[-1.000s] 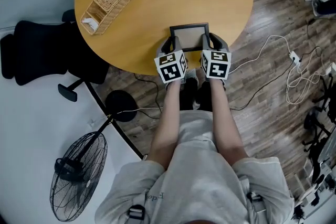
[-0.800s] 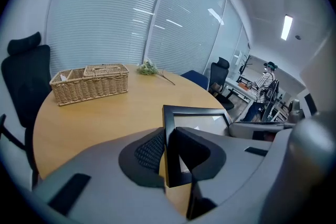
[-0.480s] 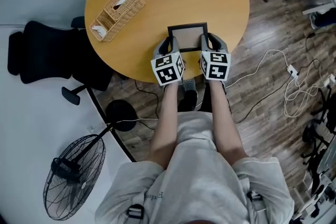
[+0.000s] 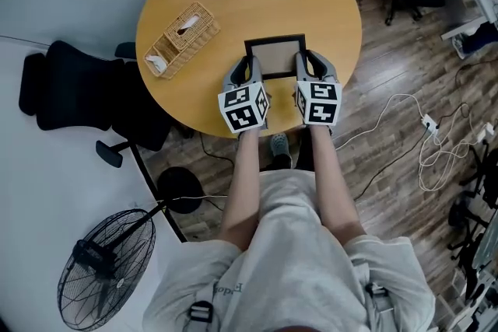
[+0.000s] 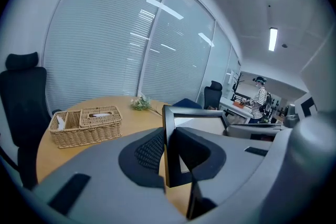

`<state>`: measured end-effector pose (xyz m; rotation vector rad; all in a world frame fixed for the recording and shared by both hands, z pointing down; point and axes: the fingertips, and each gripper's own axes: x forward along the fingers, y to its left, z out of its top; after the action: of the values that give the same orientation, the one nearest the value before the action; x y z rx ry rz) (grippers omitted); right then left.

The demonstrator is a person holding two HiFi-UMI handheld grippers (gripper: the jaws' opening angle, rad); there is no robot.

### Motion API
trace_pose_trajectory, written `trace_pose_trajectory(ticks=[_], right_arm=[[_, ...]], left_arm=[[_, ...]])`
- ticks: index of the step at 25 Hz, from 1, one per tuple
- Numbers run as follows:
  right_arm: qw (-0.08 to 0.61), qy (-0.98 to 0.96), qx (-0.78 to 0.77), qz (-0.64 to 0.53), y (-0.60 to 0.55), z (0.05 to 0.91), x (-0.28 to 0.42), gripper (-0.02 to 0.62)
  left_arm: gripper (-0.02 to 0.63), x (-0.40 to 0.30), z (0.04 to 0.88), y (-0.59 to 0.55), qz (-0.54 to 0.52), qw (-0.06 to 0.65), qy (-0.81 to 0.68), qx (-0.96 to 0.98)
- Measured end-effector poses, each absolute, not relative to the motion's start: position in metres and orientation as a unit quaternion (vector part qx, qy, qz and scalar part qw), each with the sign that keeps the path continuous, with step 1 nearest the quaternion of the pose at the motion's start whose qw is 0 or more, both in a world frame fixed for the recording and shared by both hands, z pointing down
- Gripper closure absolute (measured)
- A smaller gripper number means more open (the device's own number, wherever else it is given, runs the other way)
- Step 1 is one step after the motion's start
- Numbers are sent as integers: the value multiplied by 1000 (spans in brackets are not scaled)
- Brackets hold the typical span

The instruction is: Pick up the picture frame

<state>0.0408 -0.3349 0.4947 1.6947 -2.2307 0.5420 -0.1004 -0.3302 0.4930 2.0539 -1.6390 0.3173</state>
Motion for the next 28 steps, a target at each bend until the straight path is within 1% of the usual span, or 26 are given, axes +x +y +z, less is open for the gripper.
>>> trace_pose_trajectory(ticks=[16,28], right_arm=[[85,-806,572,124,-337,414,12,525],[41,-817,571,74,-338,353,12,525]], left_arm=[[517,-129,411,-325,64,168,-623,761],[517,-128,351,-324,25,109,-623,774]])
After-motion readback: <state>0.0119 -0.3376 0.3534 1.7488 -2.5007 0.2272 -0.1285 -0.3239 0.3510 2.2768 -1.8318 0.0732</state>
